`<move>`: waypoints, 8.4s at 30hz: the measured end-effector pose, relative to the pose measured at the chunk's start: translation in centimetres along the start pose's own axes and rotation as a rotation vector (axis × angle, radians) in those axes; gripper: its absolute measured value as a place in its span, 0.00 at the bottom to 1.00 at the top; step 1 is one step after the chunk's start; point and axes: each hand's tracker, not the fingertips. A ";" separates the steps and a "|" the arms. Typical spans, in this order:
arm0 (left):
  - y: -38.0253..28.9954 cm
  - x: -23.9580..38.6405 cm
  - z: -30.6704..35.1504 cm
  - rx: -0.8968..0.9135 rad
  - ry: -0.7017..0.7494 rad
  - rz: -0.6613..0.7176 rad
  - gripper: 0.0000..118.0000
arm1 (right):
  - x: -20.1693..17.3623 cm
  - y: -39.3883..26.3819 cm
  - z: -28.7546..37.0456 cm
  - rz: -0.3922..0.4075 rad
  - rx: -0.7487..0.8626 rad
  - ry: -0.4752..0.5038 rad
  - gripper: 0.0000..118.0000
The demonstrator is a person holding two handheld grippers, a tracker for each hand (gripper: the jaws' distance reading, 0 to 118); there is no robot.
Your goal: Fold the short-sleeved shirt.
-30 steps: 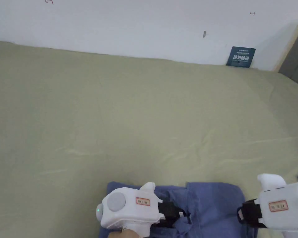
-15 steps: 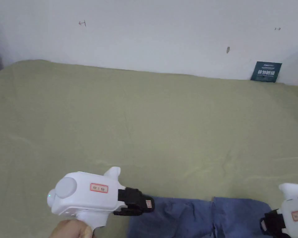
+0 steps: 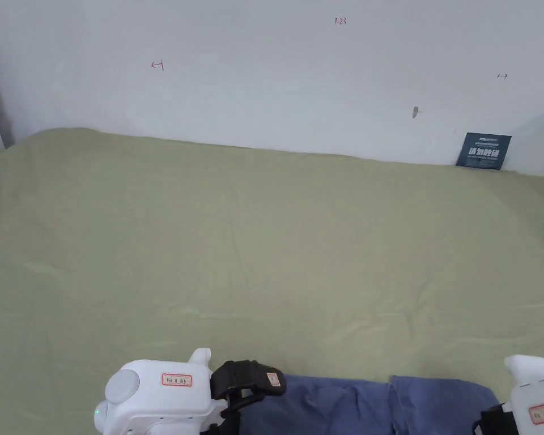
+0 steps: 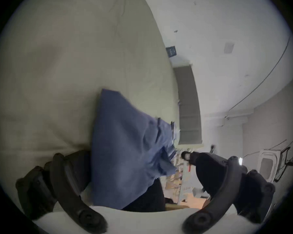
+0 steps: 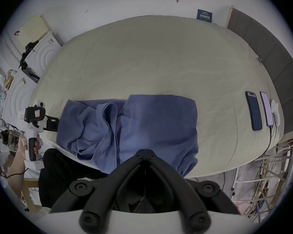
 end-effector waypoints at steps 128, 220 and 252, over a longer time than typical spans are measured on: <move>3.9 -3.3 9.2 0.029 0.232 0.008 0.21 | -18.2 6.0 -14.5 -0.063 -0.153 0.377 0.00; -6.6 27.1 5.0 0.890 0.806 -0.889 1.00 | -13.2 5.2 11.8 0.043 0.873 -0.264 0.91; -7.0 25.7 4.8 0.915 0.821 -0.907 1.00 | -12.6 3.6 10.1 0.068 0.968 -0.278 1.00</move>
